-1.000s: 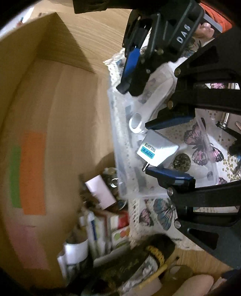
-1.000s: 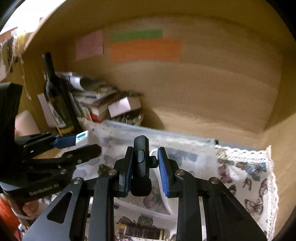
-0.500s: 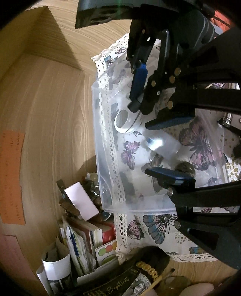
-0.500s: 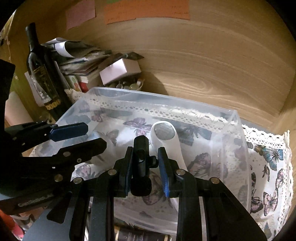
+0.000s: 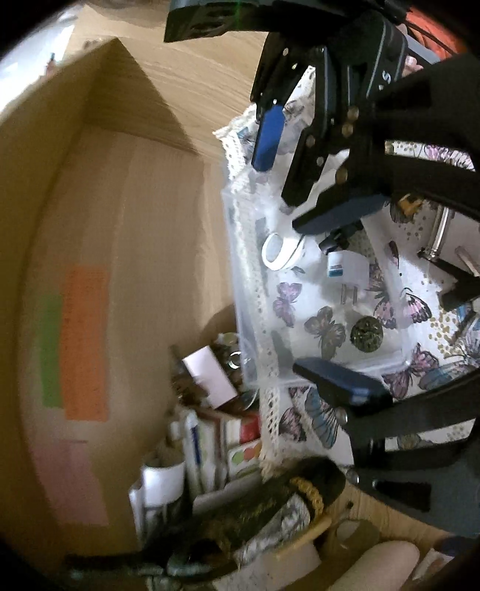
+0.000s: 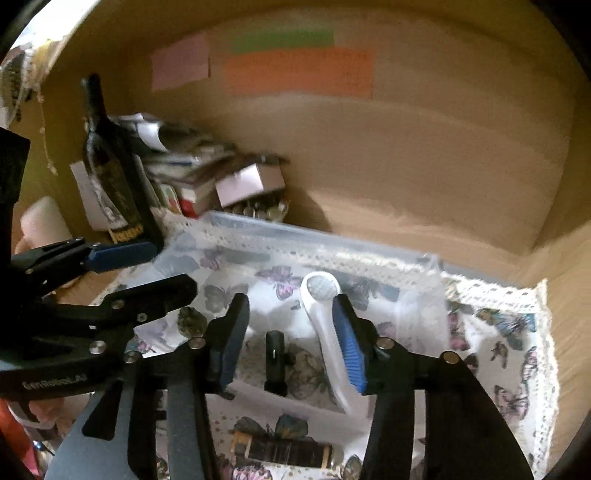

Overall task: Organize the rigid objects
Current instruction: 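Carry both items over the clear box and open both tools to drop them, then grasp the silver metal tube with the right tool while the left tool reaches for a thin item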

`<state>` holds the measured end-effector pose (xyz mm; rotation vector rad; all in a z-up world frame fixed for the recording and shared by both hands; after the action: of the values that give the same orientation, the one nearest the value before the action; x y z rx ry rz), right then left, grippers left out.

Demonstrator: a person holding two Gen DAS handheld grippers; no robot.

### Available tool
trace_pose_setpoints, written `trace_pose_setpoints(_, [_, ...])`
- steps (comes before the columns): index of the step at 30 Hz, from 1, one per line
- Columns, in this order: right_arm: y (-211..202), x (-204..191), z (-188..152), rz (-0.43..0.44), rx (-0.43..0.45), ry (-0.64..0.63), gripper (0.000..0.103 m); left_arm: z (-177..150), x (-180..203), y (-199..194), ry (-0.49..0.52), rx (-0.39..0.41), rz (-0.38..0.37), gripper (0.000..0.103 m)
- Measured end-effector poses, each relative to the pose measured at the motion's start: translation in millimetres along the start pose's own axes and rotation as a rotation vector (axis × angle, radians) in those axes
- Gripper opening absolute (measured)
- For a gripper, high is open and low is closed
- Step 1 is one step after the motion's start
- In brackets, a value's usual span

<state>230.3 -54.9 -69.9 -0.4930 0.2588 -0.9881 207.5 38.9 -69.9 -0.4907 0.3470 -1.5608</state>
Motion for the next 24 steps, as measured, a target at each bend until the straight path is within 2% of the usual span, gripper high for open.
trace_pose_setpoints(2, [-14.0,-2.3,3.5,0.004,0.032,-0.003,0.053,2.2,-1.9,-12.9,0.000,0.021,0.003,0.077])
trace_pose_setpoints(4, [-29.6,-5.0,5.8,0.010,0.061,-0.010,0.056,3.2,-3.9,-26.3,0.001,0.041,0.015,0.089])
trace_pose_setpoints(7, [-48.2,-9.5,5.6,0.009,0.094,-0.023,0.058,1.4,-7.1,-44.1,0.010,0.072,0.045,0.095])
trace_pose_setpoints(11, [-64.3,-15.3,-3.1,0.013,0.108,-0.032,0.059,-9.5,-10.5,-56.9,0.010,0.077,0.068,0.097])
trace_pose_setpoints(17, [-67.6,-20.0,-34.1,0.026,0.057,-0.025,0.059,-46.8,-19.1,-60.6,0.012,0.005,0.093,0.098])
trace_pose_setpoints(24, [-55.6,-26.7,-79.7,0.074,-0.052,0.009,0.059,-101.3,-20.8,-48.8,-0.050,-0.159,0.053,0.098])
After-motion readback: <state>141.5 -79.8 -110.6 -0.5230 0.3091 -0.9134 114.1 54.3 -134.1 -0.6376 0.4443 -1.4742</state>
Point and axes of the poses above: each gripper's, at about its wrist camera, not at the fingertips, and y roughly the way its jaws point, x to its right, z to its top, the point moved 6 cm from there along y, roughly the way its jaws point, and after that the axes turned 6 degrees about x, right-handed, at the moved point
